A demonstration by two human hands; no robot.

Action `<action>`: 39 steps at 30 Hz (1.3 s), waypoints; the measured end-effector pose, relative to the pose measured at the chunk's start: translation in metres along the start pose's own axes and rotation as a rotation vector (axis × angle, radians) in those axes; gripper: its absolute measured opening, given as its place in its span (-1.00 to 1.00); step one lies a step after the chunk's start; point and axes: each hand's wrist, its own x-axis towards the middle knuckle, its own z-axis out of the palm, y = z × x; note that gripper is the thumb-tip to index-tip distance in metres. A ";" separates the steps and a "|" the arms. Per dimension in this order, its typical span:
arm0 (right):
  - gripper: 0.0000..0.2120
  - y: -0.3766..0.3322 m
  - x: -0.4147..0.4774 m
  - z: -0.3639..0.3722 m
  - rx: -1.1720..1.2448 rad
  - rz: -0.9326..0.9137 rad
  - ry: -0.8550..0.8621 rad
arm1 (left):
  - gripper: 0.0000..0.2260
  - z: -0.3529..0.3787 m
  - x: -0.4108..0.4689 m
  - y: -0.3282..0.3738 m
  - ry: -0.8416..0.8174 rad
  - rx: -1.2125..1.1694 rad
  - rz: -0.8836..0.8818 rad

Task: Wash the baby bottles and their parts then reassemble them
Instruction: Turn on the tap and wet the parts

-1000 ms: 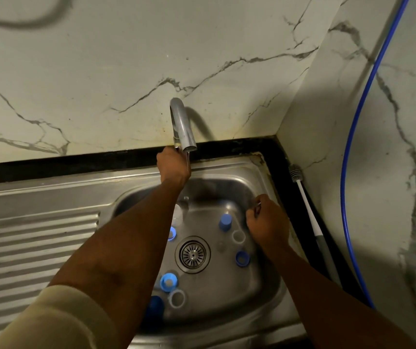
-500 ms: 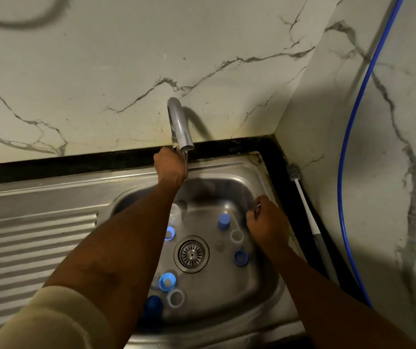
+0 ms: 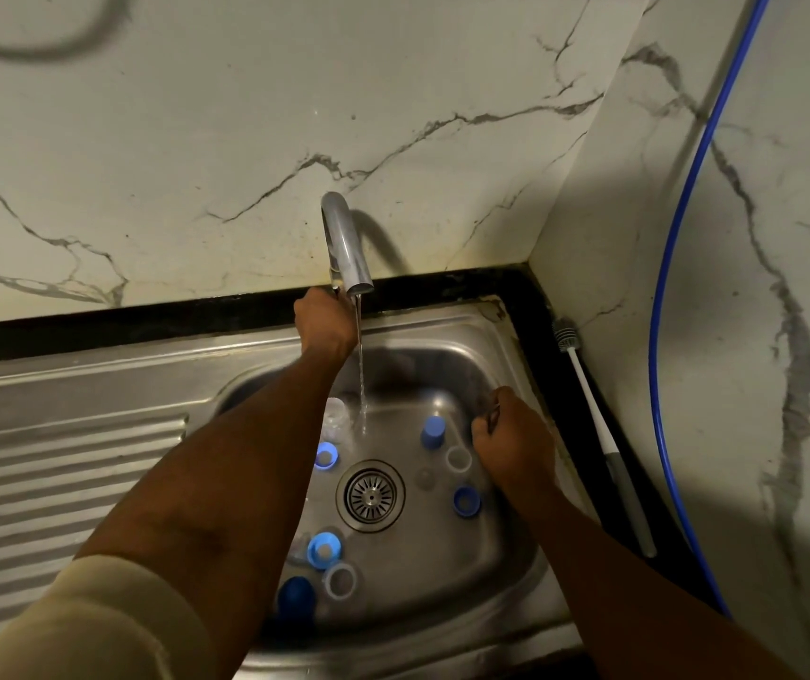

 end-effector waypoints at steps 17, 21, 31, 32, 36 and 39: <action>-0.77 -0.006 -0.004 -0.002 0.006 -0.010 -0.031 | -0.74 0.002 0.007 -0.005 -0.018 0.035 -0.027; -0.75 -0.007 -0.003 0.000 0.007 -0.016 -0.051 | -0.78 0.007 0.010 -0.010 0.002 0.061 -0.004; -0.75 -0.025 0.004 0.014 0.037 -0.075 -0.196 | -0.84 -0.002 -0.005 -0.083 -0.065 0.273 0.138; -0.75 -0.031 0.005 0.017 0.020 -0.104 -0.218 | -0.84 -0.006 -0.008 -0.092 -0.083 0.319 0.140; -0.76 -0.061 0.015 0.035 -0.058 -0.213 -0.340 | -0.86 -0.018 -0.022 -0.126 -0.147 0.435 0.127; -0.75 -0.077 0.022 0.060 -0.150 -0.220 -0.513 | -0.85 -0.018 -0.035 -0.147 -0.173 0.454 0.117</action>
